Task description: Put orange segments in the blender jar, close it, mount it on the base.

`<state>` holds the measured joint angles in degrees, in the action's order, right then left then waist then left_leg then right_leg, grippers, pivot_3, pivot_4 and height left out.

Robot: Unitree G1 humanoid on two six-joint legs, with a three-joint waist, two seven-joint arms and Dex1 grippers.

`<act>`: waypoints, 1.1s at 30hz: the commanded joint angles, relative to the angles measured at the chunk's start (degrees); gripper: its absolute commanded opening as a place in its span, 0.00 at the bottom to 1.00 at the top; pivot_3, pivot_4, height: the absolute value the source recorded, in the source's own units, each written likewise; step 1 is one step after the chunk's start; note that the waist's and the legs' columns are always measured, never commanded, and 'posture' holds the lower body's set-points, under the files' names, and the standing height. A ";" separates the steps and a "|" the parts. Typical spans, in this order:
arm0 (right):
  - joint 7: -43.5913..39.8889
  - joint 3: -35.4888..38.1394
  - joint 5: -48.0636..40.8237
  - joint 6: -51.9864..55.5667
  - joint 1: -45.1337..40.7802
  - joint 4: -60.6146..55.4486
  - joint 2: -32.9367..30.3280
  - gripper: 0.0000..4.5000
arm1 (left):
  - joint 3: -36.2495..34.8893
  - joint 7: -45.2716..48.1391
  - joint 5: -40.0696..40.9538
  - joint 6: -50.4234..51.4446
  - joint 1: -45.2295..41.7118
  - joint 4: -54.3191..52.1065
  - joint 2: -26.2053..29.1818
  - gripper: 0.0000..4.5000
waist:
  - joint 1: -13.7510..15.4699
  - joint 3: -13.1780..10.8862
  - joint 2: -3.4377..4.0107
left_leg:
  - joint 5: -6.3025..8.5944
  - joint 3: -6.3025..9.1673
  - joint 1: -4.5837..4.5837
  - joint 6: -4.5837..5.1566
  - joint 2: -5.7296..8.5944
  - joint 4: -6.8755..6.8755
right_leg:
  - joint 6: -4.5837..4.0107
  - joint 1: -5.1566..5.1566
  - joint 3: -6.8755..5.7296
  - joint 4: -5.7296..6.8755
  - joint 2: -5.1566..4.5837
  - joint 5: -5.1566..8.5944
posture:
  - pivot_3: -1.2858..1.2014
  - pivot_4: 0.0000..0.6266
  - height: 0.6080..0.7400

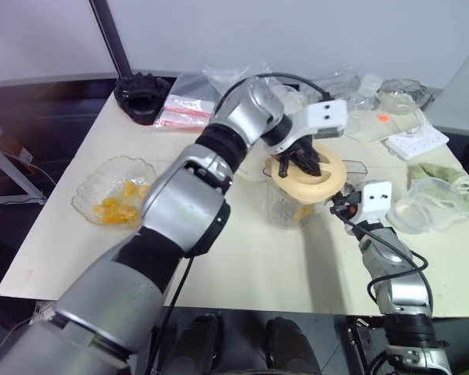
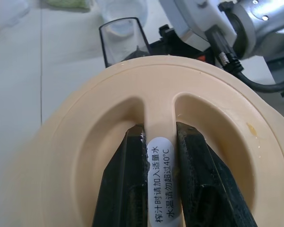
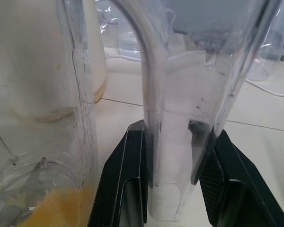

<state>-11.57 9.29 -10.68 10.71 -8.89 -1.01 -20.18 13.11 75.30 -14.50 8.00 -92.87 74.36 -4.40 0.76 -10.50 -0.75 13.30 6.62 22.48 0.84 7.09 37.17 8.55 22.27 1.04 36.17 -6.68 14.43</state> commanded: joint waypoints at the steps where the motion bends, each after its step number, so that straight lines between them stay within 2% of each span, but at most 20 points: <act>1: 0.86 -0.22 2.77 -1.97 -1.22 -3.89 -0.67 0.19 | 0.78 -4.89 -1.02 2.00 4.30 1.68 -1.55 0.06 | 0.05 0.02 0.02 | 0.00 0.01 -0.03 0.00 0.00 0.00 | 0.06 -0.05 0.00 -0.02 -0.01 0.04 | 0.52 0.24 1.00; 12: 0.87 -0.68 2.87 -2.25 -1.83 -3.41 -0.67 0.19 | -0.25 -9.19 0.44 8.01 8.84 0.14 -3.28 0.06 | 0.15 0.44 0.35 | 0.00 0.05 -0.11 0.00 0.07 0.01 | 0.05 -0.03 -0.03 -0.07 -0.08 0.03 | 0.52 0.24 1.00; 24: 0.75 -1.14 3.33 -2.42 -1.28 -3.50 -0.89 0.19 | 0.11 -16.00 0.75 14.73 13.75 -2.13 -5.25 0.06 | 1.63 1.37 0.33 | 0.07 0.13 -0.24 -0.08 0.11 0.02 | 0.20 -0.16 -0.08 -0.12 -0.12 0.13 | 0.52 0.24 1.00; 33: 0.18 -1.13 3.13 -2.36 -1.33 -3.10 -1.29 0.19 | 1.57 -13.19 0.34 13.79 15.46 -3.80 -4.98 0.06 | 1.61 1.48 0.39 | 0.16 0.18 -0.42 -0.15 0.12 -0.02 | 0.28 -0.43 -0.12 -0.24 -0.14 0.21 | 0.52 0.24 1.00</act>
<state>-10.07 9.72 -10.22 11.64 -8.57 0.88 -20.22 9.85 65.21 -10.66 19.39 -83.48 64.59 -6.78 2.37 -9.03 -0.35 13.46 6.80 22.07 0.68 7.21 37.14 8.82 21.83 0.92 35.93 -6.82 14.64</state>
